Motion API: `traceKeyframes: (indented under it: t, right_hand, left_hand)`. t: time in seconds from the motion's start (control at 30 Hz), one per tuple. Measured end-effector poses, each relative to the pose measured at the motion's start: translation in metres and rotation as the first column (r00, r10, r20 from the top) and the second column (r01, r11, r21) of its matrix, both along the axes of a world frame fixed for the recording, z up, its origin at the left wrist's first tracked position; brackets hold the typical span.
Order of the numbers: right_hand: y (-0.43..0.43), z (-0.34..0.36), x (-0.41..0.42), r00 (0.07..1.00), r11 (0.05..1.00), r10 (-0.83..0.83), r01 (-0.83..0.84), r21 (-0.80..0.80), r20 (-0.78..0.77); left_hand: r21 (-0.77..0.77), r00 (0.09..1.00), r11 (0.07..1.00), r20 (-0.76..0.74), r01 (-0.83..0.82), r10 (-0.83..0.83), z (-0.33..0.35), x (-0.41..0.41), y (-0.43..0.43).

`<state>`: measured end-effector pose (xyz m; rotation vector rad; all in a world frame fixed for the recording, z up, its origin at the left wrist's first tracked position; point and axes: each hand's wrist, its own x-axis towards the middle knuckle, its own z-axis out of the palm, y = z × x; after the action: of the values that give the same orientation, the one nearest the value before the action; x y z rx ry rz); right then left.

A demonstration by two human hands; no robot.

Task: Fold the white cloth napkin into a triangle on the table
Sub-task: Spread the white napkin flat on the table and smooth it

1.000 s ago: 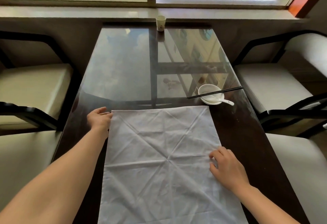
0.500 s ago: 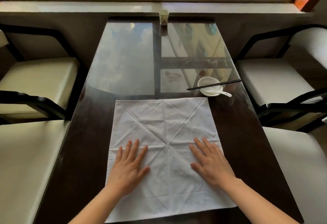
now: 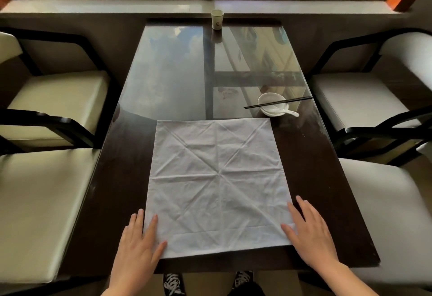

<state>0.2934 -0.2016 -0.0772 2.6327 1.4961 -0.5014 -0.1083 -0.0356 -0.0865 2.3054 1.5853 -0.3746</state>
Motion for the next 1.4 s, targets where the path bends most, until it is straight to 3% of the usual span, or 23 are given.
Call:
traceKeyframes:
  t: [0.07,0.17,0.27,0.37,0.53,0.63,0.77,1.0,1.07,1.13,1.2,1.27,1.33,1.4]
  right_hand:
    - [-0.008,0.004,-0.006,0.997,0.994,-0.081,0.08,0.071,0.006]
    - [-0.01,0.007,-0.011,0.971,0.962,-0.22,0.232,0.142,-0.092]
    - [-0.005,0.011,-0.01,0.914,0.924,-0.337,0.367,0.106,-0.224]
    - [-0.003,0.013,-0.01,0.885,0.904,-0.371,0.414,0.109,-0.28]
    - [-0.007,0.016,-0.009,0.863,0.875,-0.432,0.472,0.11,-0.262]
    - [-0.007,0.02,-0.011,0.864,0.88,-0.425,0.465,0.099,-0.271]
    - [-0.009,0.026,-0.007,0.793,0.833,-0.491,0.548,0.072,-0.36]
    - [-0.013,0.022,-0.012,0.839,0.865,-0.465,0.499,0.06,-0.281]
    - [-0.011,0.023,-0.015,0.872,0.882,-0.44,0.465,0.081,-0.212]
    - [-0.006,0.02,-0.019,0.961,0.933,-0.262,0.276,0.231,-0.09]
    - [0.015,0.018,-0.03,0.997,0.973,-0.02,0.037,0.227,-0.074]
    - [0.045,0.009,-0.051,0.975,0.97,0.21,-0.197,0.145,-0.078]
    - [0.071,-0.001,-0.074,0.931,0.932,0.357,-0.351,0.084,-0.07]
    - [0.081,-0.012,-0.086,0.891,0.894,0.447,-0.448,0.006,-0.075]
  left_hand:
    - [0.022,0.995,0.995,0.008,-0.096,0.095,0.007,-0.002,-0.013]
    - [0.025,0.96,0.973,0.168,-0.231,0.223,0.014,0.0,-0.019]
    - [-0.069,0.863,0.912,0.301,-0.405,0.406,0.013,0.002,-0.013]
    - [-0.133,0.789,0.839,0.289,-0.527,0.542,0.01,0.002,-0.005]
    - [-0.075,0.811,0.823,0.145,-0.562,0.567,0.002,-0.003,-0.005]
    - [-0.086,0.791,0.805,0.15,-0.587,0.593,-0.002,-0.003,-0.004]
    - [-0.114,0.741,0.76,0.172,-0.64,0.649,-0.005,-0.004,0.002]
    - [-0.127,0.683,0.712,0.209,-0.691,0.7,0.002,0.002,0.001]
    - [-0.123,0.73,0.748,0.166,-0.652,0.663,0.005,0.006,0.0]
    - [-0.041,0.814,0.823,0.129,-0.567,0.567,0.006,0.005,-0.002]
    - [0.116,0.929,0.927,0.152,-0.356,0.338,0.008,0.005,-0.005]
    - [0.243,0.99,0.969,0.138,-0.04,0.006,0.008,0.009,-0.007]
    - [0.216,0.982,0.964,0.069,0.156,-0.175,0.011,0.014,-0.005]
    - [0.094,0.978,0.975,0.032,0.203,-0.207,0.009,0.014,-0.003]
